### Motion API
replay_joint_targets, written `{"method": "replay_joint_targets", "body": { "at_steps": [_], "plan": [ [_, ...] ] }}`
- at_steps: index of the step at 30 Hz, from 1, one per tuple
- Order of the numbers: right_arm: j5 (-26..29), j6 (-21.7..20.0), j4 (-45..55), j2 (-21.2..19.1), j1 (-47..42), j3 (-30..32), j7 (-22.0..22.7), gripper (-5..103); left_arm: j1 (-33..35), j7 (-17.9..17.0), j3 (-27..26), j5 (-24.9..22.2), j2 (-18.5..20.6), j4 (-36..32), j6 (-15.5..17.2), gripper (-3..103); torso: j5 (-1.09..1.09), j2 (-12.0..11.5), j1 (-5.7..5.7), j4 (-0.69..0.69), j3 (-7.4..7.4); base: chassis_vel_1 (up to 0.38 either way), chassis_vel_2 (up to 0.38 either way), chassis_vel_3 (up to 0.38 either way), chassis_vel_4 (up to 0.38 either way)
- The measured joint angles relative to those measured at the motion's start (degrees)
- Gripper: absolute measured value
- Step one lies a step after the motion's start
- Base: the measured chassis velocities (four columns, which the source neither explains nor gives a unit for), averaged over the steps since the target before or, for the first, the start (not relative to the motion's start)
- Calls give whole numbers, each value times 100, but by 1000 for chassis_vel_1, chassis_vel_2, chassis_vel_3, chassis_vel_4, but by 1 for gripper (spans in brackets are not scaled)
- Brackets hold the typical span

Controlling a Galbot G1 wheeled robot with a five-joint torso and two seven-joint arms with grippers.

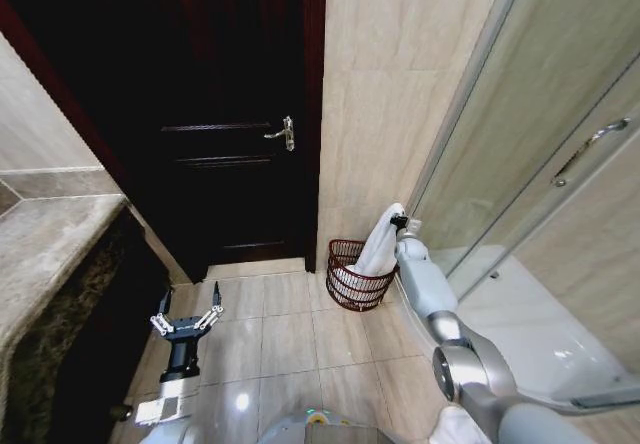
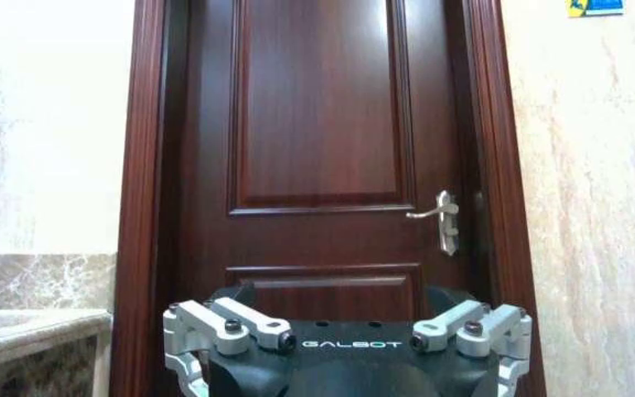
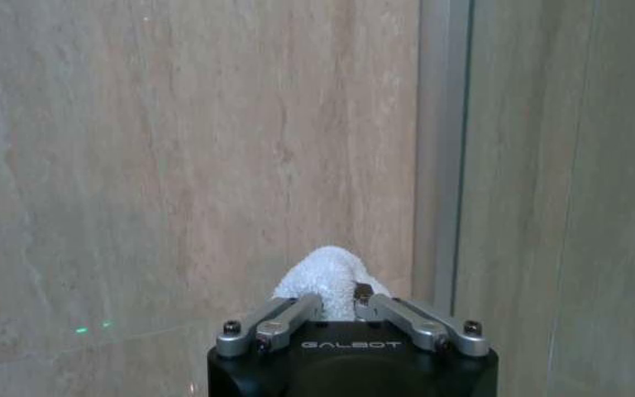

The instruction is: Discard the used towel into the hamper.

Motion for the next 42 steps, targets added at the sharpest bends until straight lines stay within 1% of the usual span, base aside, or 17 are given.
{"method": "replay_joint_targets", "body": {
  "at_steps": [1,5,7,9,11,14,16,17,21,23,30,31,34,35,37,42],
  "plan": [
    [0,0,0,0,0,0,0,5,0,0,0,0,0,0,0,100,0,0,0,0,0,0,0,0,0],
    [-7,-37,185,-4,-151,-2,0,5,-4,14,8,0,-5,-8,-2,100,0,-147,-66,0,-83,0,0,0,0],
    [-2,-65,262,-20,-208,-3,0,5,-5,18,11,-1,-10,-4,-7,100,0,-173,-77,1,-96,0,0,0,0],
    [41,-137,424,-77,-334,-23,-30,5,-6,45,14,-11,-35,43,-48,100,0,-257,-119,-2,-141,0,0,0,0],
    [39,-150,449,-86,-352,-29,-42,5,-5,53,11,-25,-46,61,-71,100,0,-290,-134,-3,-159,0,0,0,0],
    [24,-190,526,-74,-377,-54,-54,5,-5,86,-11,-87,-75,152,-139,100,0,-369,-169,-1,-202,0,0,0,0],
    [30,-263,677,-40,-435,-89,-146,5,-10,107,-26,-112,-79,275,-206,100,-1,-448,-206,0,-246,0,0,0,0],
    [30,-263,677,-40,-435,-89,-146,5,-10,107,-26,-112,-79,275,-206,100,-1,-448,-206,0,-246,0,0,0,0],
    [9,-403,868,11,-565,-147,-541,5,-18,124,-56,-133,-95,343,-249,100,-1,-581,-267,0,-317,0,0,0,0],
    [-4,-402,861,38,-564,-146,-568,5,-17,124,-70,-138,-95,337,-249,100,-1,-614,-282,-1,-336,0,0,0,0],
    [-10,-384,735,122,-445,-120,-587,5,8,137,-147,-196,-89,315,-272,100,-1,-818,-369,0,-453,0,0,0,0],
    [-10,-384,735,122,-445,-120,-587,5,8,137,-147,-196,-89,315,-272,100,-1,-818,-369,0,-453,0,0,0,0],
    [-17,-366,657,111,-390,-93,-524,5,10,143,-142,-197,-94,328,-281,100,0,-926,-419,0,-510,0,0,0,0],
    [-17,-366,657,111,-390,-93,-524,5,10,143,-142,-197,-94,328,-281,100,0,-926,-419,0,-510,0,0,0,0],
    [-21,-355,654,73,-410,-84,-524,5,-1,151,-131,-181,-107,328,-281,100,-1,-1003,-454,0,-553,0,0,0,0],
    [-22,-346,659,66,-476,-84,-523,5,-18,161,-135,-172,-118,306,-281,100,1,-1117,-500,-2,-618,0,0,0,0]
  ]
}}
